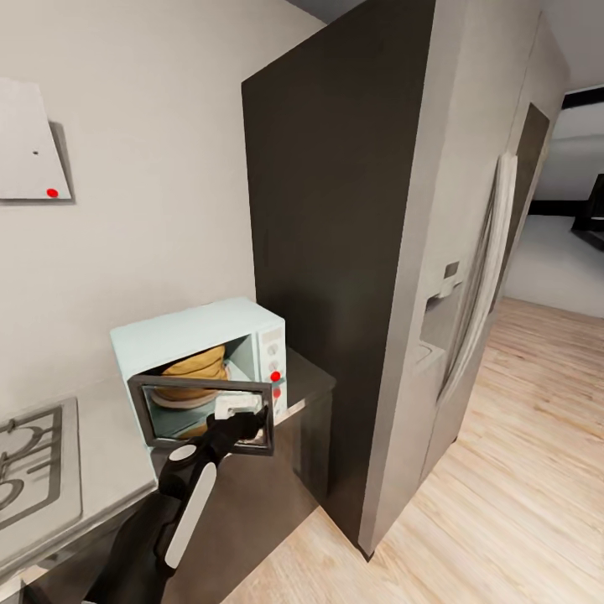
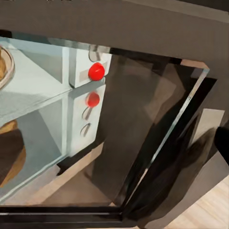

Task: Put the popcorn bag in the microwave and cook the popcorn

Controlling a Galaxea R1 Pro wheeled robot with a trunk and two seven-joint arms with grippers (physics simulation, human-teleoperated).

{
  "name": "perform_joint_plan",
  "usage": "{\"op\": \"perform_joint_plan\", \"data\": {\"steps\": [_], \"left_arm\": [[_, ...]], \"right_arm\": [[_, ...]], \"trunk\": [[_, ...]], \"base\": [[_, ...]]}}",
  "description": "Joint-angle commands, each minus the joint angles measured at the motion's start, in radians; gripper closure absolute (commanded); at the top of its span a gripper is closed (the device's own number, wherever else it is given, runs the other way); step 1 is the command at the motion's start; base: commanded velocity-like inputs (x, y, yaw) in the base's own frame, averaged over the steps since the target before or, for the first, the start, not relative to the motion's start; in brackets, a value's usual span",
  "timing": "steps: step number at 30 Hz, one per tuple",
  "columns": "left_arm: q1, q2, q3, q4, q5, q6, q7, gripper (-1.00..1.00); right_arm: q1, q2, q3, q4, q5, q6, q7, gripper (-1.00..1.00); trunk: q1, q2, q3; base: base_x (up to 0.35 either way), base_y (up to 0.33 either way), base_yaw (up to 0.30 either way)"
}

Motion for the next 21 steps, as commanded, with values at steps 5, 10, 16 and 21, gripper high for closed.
{"op": "perform_joint_plan", "data": {"steps": [5,10,16,21], "left_arm": [[-0.001,0.000,-0.002,0.000,0.010,0.004,0.006,-1.00],[-0.001,0.000,-0.002,0.001,0.010,0.004,0.006,-1.00],[-0.001,0.001,-0.001,0.000,0.010,0.004,0.008,-1.00],[-0.001,0.000,0.002,-0.002,0.009,0.005,0.010,-1.00]], "right_arm": [[-0.001,-0.002,-0.008,0.002,0.006,0.004,0.002,-1.00],[-0.001,-0.002,-0.008,0.002,0.006,0.004,0.001,-1.00],[-0.001,-0.002,-0.008,0.002,0.007,0.003,-0.015,-1.00],[-0.001,-0.002,-0.008,0.002,0.007,0.003,-0.016,-1.00]], "trunk": [[0.001,-0.002,-0.002],[0.001,-0.002,-0.002],[0.001,-0.002,-0.002],[0.001,-0.002,-0.002]], "base": [[0.146,0.000,0.000],[0.196,0.000,0.000],[0.199,0.000,0.000],[0.199,0.000,0.000]]}}
